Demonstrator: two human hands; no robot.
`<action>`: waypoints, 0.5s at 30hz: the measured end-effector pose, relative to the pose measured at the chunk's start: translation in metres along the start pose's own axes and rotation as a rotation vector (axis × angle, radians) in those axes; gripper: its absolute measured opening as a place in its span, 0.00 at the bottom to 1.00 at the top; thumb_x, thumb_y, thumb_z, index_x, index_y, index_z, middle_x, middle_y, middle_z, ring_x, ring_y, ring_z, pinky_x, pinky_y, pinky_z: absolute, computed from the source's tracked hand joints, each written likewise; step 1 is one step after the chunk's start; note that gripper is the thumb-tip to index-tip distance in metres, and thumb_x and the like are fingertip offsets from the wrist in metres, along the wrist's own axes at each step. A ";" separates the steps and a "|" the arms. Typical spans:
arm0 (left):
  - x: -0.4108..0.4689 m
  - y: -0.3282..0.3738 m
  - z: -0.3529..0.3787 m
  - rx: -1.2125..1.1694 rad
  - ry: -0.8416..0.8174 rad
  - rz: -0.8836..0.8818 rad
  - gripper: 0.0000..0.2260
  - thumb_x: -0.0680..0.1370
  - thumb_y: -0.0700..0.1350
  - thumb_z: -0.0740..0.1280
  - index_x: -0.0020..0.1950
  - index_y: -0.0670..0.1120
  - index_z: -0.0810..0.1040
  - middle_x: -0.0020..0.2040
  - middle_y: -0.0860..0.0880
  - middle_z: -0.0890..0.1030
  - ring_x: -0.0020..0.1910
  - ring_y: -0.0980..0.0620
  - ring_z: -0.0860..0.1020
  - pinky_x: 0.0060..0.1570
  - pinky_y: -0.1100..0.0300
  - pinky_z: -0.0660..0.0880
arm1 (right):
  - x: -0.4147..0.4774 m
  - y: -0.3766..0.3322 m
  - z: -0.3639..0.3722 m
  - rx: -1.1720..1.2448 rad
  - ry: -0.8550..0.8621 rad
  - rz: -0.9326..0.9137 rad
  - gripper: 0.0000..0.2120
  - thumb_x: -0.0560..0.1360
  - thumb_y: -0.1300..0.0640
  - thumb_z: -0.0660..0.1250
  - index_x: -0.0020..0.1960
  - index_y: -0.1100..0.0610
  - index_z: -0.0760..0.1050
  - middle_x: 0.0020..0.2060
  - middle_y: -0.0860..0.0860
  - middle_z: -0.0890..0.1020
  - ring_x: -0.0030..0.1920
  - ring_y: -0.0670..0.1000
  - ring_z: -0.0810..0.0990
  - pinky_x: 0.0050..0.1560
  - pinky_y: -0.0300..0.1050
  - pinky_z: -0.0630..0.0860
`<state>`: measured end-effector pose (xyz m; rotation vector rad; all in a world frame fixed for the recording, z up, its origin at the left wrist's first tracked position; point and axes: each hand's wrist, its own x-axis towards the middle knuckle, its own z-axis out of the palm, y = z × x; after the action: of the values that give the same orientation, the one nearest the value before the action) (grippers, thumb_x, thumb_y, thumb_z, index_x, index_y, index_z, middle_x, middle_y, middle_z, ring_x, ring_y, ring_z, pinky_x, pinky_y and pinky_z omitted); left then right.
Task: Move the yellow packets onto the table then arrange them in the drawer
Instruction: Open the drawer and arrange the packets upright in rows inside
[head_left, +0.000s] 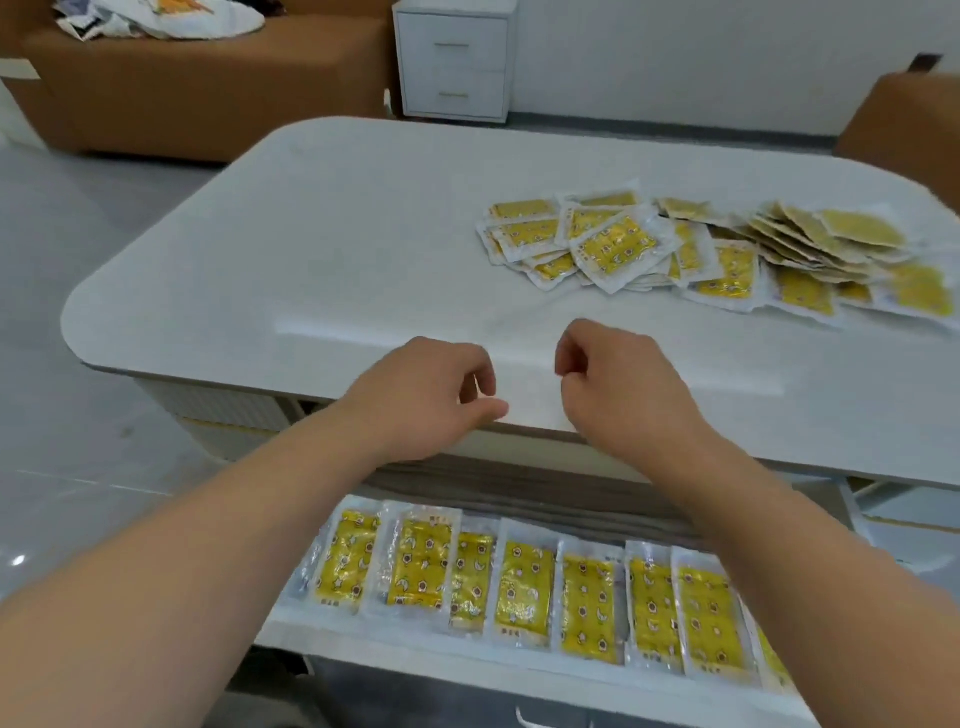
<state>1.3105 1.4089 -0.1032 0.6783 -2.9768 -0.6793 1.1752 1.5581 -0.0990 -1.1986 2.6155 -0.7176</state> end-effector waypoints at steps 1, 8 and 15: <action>0.010 0.002 0.006 -0.030 0.089 0.019 0.09 0.79 0.60 0.67 0.53 0.56 0.78 0.44 0.59 0.79 0.44 0.60 0.77 0.46 0.58 0.77 | 0.016 0.014 0.001 -0.026 0.101 0.024 0.12 0.74 0.63 0.61 0.53 0.50 0.75 0.50 0.49 0.79 0.51 0.53 0.78 0.49 0.52 0.78; 0.119 0.005 0.048 0.128 0.449 0.071 0.15 0.81 0.53 0.63 0.64 0.47 0.74 0.63 0.49 0.76 0.63 0.46 0.72 0.60 0.51 0.69 | 0.096 0.084 0.024 -0.224 0.352 0.199 0.31 0.82 0.45 0.58 0.81 0.53 0.52 0.80 0.58 0.55 0.79 0.60 0.53 0.77 0.61 0.55; 0.200 0.000 0.046 0.339 0.380 0.104 0.30 0.78 0.64 0.58 0.75 0.48 0.67 0.76 0.46 0.67 0.75 0.45 0.64 0.72 0.46 0.61 | 0.151 0.094 0.021 -0.378 0.374 0.143 0.34 0.83 0.36 0.47 0.82 0.54 0.51 0.82 0.55 0.53 0.82 0.57 0.49 0.77 0.68 0.41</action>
<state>1.1242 1.3444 -0.1615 0.5781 -2.7599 -0.0260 1.0199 1.4900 -0.1581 -1.0255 3.2220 -0.4683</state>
